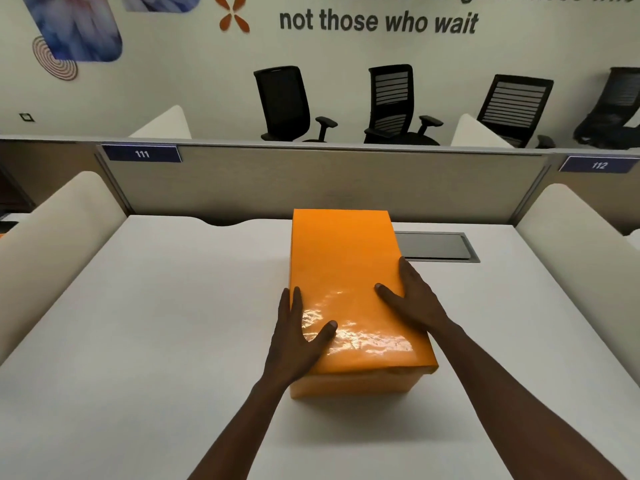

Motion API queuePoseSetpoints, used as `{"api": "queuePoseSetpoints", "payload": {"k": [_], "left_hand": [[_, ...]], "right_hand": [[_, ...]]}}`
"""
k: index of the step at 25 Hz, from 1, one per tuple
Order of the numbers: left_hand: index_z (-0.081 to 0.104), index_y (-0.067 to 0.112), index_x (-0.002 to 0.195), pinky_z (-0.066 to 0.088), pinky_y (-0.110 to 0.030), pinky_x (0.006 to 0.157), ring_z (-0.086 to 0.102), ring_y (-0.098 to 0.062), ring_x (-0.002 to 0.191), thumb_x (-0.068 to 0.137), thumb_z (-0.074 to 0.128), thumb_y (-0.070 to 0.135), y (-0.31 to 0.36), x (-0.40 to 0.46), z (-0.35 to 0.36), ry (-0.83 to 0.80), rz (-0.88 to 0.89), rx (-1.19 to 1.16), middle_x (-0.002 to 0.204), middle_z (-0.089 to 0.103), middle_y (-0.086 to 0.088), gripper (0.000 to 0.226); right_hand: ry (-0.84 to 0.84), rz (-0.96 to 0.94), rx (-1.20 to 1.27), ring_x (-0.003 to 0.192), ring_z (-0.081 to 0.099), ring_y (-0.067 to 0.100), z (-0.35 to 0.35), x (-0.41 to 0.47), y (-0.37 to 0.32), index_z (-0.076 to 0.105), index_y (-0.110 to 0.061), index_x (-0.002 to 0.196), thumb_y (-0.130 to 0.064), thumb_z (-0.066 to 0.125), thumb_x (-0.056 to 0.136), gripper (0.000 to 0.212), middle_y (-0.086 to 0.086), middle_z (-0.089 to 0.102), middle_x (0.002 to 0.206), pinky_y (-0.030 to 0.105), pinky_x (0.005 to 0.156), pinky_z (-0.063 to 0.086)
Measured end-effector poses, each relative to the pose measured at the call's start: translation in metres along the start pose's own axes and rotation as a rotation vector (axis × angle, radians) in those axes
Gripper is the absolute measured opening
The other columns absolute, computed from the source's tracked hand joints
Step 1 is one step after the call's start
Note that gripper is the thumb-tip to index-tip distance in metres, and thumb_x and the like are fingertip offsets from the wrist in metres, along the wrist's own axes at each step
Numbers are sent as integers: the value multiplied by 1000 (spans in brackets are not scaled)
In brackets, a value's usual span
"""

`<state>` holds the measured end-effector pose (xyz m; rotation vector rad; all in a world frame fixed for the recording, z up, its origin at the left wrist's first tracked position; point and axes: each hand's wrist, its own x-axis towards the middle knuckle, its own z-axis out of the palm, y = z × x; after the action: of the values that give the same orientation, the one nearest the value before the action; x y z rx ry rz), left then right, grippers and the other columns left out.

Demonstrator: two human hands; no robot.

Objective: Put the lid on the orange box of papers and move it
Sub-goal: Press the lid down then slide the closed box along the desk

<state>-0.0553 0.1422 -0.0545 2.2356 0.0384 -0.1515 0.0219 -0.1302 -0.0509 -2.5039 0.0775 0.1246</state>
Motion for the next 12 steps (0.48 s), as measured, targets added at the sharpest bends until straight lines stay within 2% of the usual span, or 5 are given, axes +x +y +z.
{"api": "queuePoseSetpoints", "payload": {"k": [2, 4, 7, 9, 12], "left_hand": [[-1, 36, 161, 34, -52, 118, 21, -27, 157, 74, 47, 86, 0, 7, -3, 41, -4, 22, 172, 1, 5, 111], [1, 35, 161, 34, -55, 119, 20, -28, 157, 74, 45, 85, 4, 28, -9, 71, 22, 85, 172, 2, 3, 109], [4, 26, 162, 31, -54, 120, 19, -31, 157, 87, 51, 73, 14, 83, -22, 48, 73, 130, 172, 4, -5, 100], [8, 20, 162, 32, -51, 119, 23, -34, 155, 93, 52, 64, 23, 122, -29, 35, 87, 126, 171, 8, -10, 94], [9, 16, 162, 35, -51, 117, 31, -36, 150, 96, 54, 57, 29, 166, -36, 46, 74, 76, 167, 18, -15, 90]], "right_hand": [[38, -2, -132, 149, 27, 33, -3, 7, -5, 1, -19, 160, -80, 40, 82, 106, 5, 10, 168, 53, 113, 34], [96, -48, -239, 151, 20, 33, -5, 17, -15, 0, -21, 160, -82, 39, 83, 105, 7, 5, 168, 55, 114, 31], [87, -122, -332, 154, 9, 31, -10, 46, -33, -2, -21, 160, -78, 36, 88, 100, 9, 1, 168, 58, 118, 23], [41, -99, -346, 154, 4, 30, -13, 70, -42, -1, -21, 160, -77, 34, 89, 97, 8, -3, 169, 58, 119, 20], [5, -41, -292, 154, 4, 31, -19, 103, -47, 0, -22, 160, -76, 34, 90, 95, 7, -5, 169, 58, 119, 22]]}}
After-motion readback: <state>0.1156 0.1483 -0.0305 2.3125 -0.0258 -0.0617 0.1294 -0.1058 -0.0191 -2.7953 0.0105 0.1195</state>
